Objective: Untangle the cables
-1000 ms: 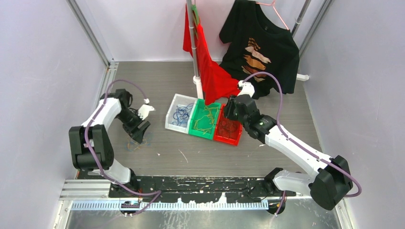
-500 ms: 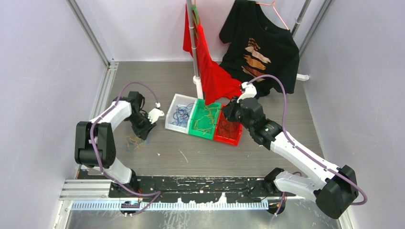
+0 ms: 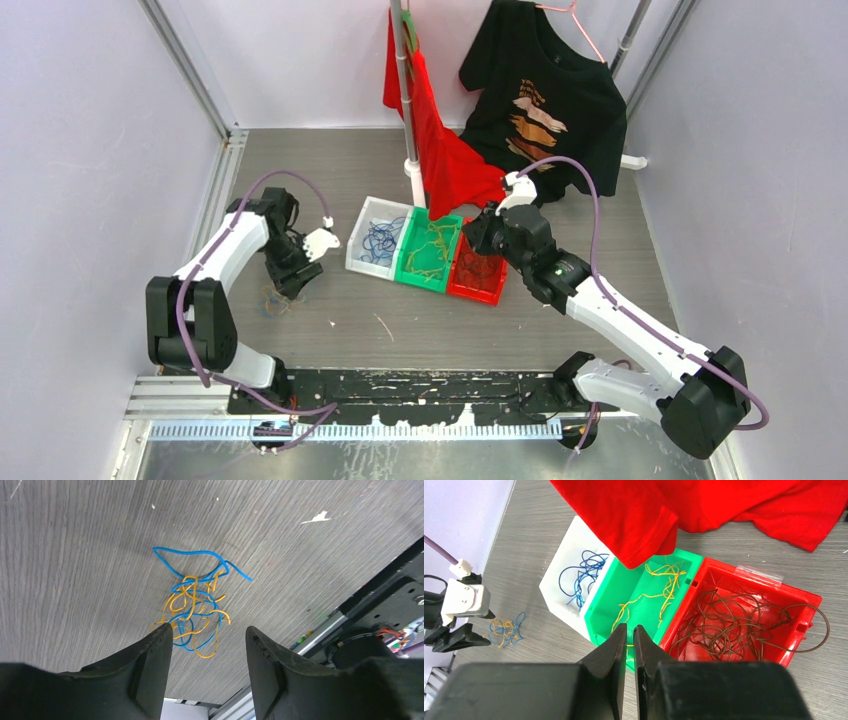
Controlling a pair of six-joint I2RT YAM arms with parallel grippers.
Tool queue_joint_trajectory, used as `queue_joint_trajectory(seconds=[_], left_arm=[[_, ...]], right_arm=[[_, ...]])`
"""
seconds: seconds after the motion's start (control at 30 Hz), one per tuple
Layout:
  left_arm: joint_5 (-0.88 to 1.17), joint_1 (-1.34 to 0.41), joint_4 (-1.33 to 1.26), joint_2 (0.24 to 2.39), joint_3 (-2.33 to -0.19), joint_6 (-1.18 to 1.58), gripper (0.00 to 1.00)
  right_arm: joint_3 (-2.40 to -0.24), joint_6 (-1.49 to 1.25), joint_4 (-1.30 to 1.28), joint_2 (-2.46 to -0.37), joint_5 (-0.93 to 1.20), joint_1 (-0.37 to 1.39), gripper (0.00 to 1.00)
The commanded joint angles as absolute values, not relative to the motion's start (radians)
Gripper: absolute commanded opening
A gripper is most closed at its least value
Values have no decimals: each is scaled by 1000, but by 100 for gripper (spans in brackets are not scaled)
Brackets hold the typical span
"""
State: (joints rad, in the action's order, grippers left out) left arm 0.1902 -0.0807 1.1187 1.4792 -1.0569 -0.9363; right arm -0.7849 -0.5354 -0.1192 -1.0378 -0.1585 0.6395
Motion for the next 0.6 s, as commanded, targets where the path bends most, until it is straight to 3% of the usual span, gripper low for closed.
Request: queue_joint_trajectory(seconds=[0.0, 0.27, 0.4, 0.57], left_arm=[[123, -84, 1092, 1481, -1026, -989, 54], [191, -90, 953, 1478, -1016, -910, 9], [226, -153, 1020, 1397, -1056, -842, 0], [289, -244, 1195, 1329, -1132, -699, 0]], right_arm=[[-789, -557, -65, -994, -161, 643, 16], [-793, -554, -103, -938, -182, 643, 8], [-788, -563, -87, -928, -175, 644, 8], [-782, -586, -14, -960, -126, 649, 11]])
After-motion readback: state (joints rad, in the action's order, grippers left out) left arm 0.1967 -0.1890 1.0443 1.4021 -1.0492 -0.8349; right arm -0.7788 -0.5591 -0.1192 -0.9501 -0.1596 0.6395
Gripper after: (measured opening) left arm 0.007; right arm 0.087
